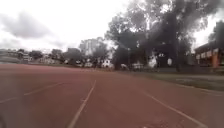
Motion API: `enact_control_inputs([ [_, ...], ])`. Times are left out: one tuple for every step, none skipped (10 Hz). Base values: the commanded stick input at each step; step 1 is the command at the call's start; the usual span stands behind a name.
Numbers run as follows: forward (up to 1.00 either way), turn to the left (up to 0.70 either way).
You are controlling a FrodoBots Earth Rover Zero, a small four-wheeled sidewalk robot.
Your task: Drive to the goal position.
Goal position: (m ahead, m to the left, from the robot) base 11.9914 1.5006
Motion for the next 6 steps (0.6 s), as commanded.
enact_control_inputs([
  [0.67,0.00],
  [0.67,0.00],
  [0.67,0.00],
  [0.67,0.00],
  [0.67,0.00],
  [0.67,0.00],
])
